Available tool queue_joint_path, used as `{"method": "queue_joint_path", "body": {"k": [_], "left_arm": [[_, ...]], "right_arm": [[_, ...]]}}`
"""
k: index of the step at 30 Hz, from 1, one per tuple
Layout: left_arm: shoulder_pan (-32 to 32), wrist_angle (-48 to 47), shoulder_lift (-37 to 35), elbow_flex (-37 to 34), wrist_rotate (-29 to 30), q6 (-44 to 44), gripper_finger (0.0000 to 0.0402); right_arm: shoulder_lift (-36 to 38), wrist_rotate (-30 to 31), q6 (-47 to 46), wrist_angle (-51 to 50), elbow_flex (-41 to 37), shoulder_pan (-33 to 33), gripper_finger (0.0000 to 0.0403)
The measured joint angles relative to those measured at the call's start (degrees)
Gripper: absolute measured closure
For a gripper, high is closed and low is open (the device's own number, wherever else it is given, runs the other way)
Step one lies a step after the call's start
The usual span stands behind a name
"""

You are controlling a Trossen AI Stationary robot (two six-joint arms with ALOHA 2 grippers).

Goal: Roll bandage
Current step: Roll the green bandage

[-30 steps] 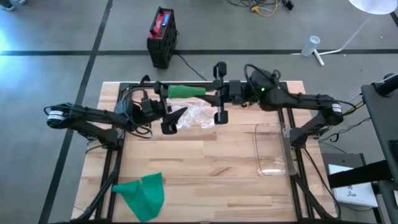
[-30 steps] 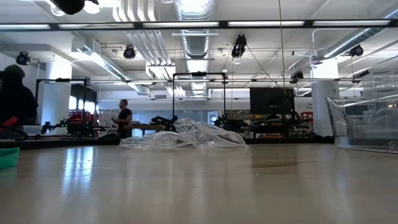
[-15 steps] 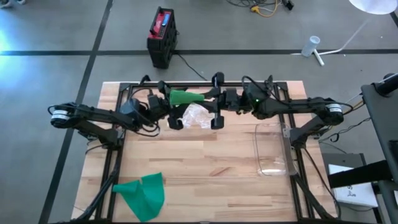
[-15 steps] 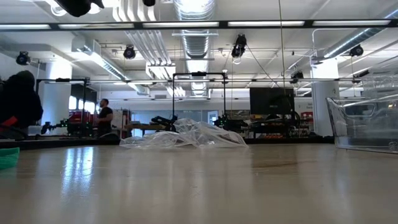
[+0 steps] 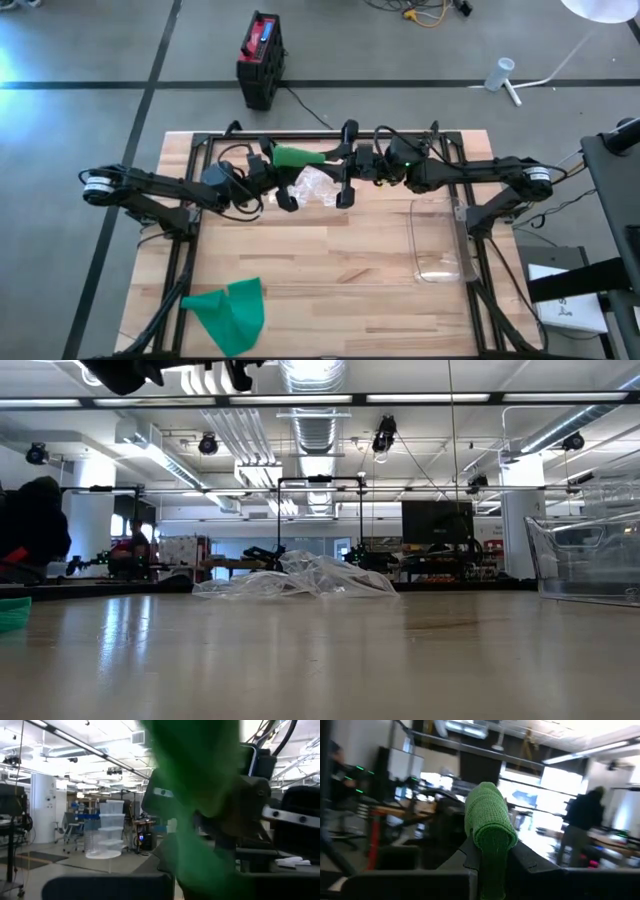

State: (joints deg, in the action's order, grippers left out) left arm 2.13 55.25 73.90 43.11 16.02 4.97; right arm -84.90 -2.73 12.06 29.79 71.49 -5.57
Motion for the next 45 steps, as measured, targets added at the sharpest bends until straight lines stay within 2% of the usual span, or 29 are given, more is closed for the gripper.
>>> {"method": "queue_joint_path", "body": {"k": [5,11,15,22,31,40,45], "left_arm": [[0.01,1.18,-0.03,-2.23,1.82,-1.55,0.0401],[0.16,3.25,-0.16,-4.15,3.03,-2.37,0.0401],[0.24,3.29,-0.08,-3.62,2.99,-2.53,0.0401],[0.24,3.44,0.01,-3.38,-0.56,-2.51,0.0401],[-0.20,3.77,0.06,-0.70,-7.70,-3.01,0.0401],[-0.20,3.53,0.08,0.33,-7.90,-3.92,0.0401],[-0.20,3.19,0.10,0.33,-7.55,-3.88,0.0401]], "right_arm": [[2.03,4.78,3.91,-0.89,-1.19,-0.10,0.0349],[4.37,4.86,5.04,-4.37,-1.27,-0.08,0.0303],[4.80,4.86,3.52,-3.41,-1.34,-0.10,0.0287],[3.02,6.23,9.30,4.01,-2.58,-0.10,0.0295],[0.74,6.91,27.74,5.20,-4.29,-0.10,0.0321],[0.89,7.75,42.73,5.32,-6.71,-0.05,0.0331],[0.89,8.27,45.64,5.28,-7.37,-0.08,0.0324]]}}
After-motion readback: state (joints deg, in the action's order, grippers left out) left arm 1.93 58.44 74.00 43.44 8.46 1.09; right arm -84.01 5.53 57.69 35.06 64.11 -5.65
